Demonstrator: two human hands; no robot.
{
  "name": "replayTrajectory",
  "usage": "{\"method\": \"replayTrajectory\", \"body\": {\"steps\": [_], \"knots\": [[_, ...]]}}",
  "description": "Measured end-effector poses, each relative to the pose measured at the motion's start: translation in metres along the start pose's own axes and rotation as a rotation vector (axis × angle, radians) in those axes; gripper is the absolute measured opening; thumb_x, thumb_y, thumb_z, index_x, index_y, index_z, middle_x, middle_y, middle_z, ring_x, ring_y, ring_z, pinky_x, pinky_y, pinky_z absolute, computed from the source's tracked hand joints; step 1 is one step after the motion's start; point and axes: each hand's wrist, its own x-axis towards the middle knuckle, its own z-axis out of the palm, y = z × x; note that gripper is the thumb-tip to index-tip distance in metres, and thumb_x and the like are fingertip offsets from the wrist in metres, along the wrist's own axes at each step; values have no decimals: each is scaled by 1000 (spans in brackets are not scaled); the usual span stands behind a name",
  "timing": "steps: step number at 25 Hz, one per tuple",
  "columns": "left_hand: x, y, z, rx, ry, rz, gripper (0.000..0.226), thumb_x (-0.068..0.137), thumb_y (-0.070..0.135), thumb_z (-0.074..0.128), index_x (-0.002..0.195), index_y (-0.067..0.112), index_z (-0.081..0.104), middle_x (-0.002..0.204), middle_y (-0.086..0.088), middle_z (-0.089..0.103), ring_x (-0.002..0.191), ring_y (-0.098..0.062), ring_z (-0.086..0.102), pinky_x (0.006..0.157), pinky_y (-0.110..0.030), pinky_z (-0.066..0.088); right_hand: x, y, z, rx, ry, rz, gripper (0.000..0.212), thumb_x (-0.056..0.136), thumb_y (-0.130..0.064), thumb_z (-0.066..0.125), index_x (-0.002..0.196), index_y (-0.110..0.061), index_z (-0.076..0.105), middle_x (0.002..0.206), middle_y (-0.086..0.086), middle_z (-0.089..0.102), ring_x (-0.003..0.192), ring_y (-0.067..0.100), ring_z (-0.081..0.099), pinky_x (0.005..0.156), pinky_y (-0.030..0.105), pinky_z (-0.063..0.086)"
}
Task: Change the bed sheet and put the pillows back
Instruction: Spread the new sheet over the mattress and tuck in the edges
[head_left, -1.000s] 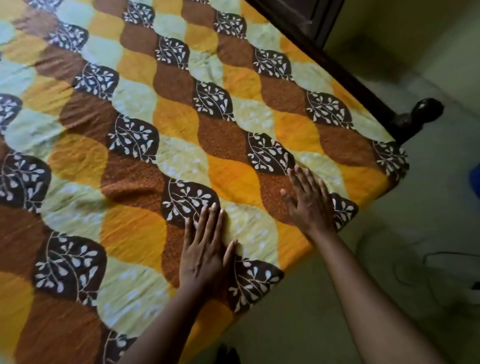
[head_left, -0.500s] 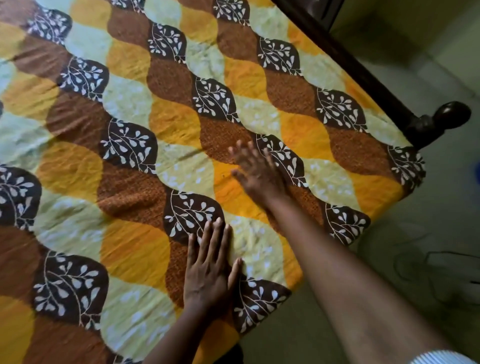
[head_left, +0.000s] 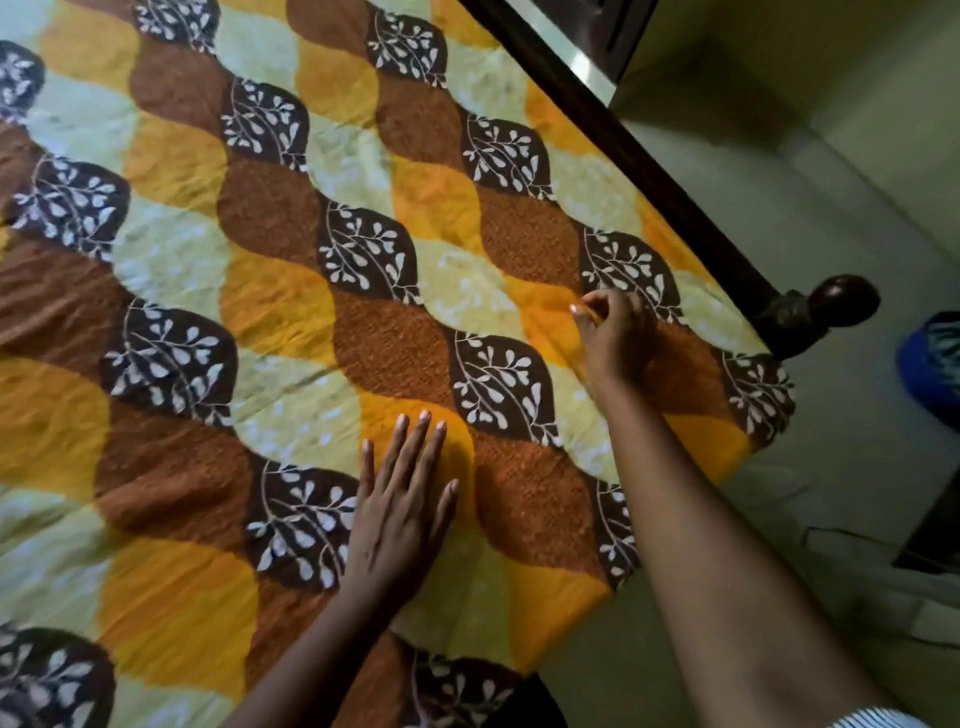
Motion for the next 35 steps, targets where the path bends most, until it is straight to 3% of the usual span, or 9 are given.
{"method": "replayTrajectory", "body": {"steps": [3,8,11,13,17,21,26,33,35], "knots": [[43,25,16,-6,29,-16,57,98,49,13,146,20,15,153,0,21,145,-10,1,117,-38,-1,21,8,-2,-48,-112,-116,17,89,-24,58,95,-9,65,115,9,59,108,27,51,86,33,35],[91,65,39,45,17,-9,62,98,49,12,142,11,35,149,-7,33,141,-14,15,115,-39,5,73,25,-32,-120,50,-151,19,92,-24,52,100,-11,62,118,9,58,113,29,51,86,37,39],[91,72,52,166,-19,-12,64,98,50,10,145,12,30,151,-7,29,141,-17,15,115,-43,9,53,37,-18,-134,-160,-628,36,94,-33,42,123,-15,54,137,8,49,129,28,42,101,37,30],[91,70,56,207,-20,-11,64,97,51,11,145,13,28,152,-6,26,142,-17,14,116,-43,9,35,49,-8,-304,-349,-848,57,94,-50,24,144,-24,32,154,1,26,143,19,21,113,37,6],[91,68,56,223,-8,-10,64,97,51,11,147,13,24,154,-5,22,145,-16,7,116,-43,9,80,71,-21,-359,-301,-701,69,90,-61,5,149,-27,14,158,-2,12,146,18,7,116,36,-1],[90,68,57,230,-18,3,64,97,51,10,147,14,24,155,-5,20,145,-18,8,117,-44,10,118,88,-34,-119,-455,-524,57,98,-40,34,149,-21,15,157,2,14,143,20,19,113,33,22],[94,67,56,190,-46,-14,67,96,55,9,146,14,26,153,-4,24,145,-10,-1,116,-41,9,99,89,-51,-29,-439,-307,55,99,-34,38,148,-20,19,152,9,29,136,27,33,106,37,32],[105,77,45,62,-95,-102,82,85,70,5,147,20,26,155,2,21,143,-9,6,115,-31,-8,43,94,-89,-54,-335,-14,57,98,-27,41,149,-14,17,156,9,17,143,24,16,113,34,21],[100,90,39,25,-68,-144,79,86,65,11,146,18,27,155,1,20,144,-10,9,116,-33,-5,10,86,-86,-2,-251,-157,53,99,-31,36,147,-16,21,156,6,17,144,18,10,116,33,12]]}}
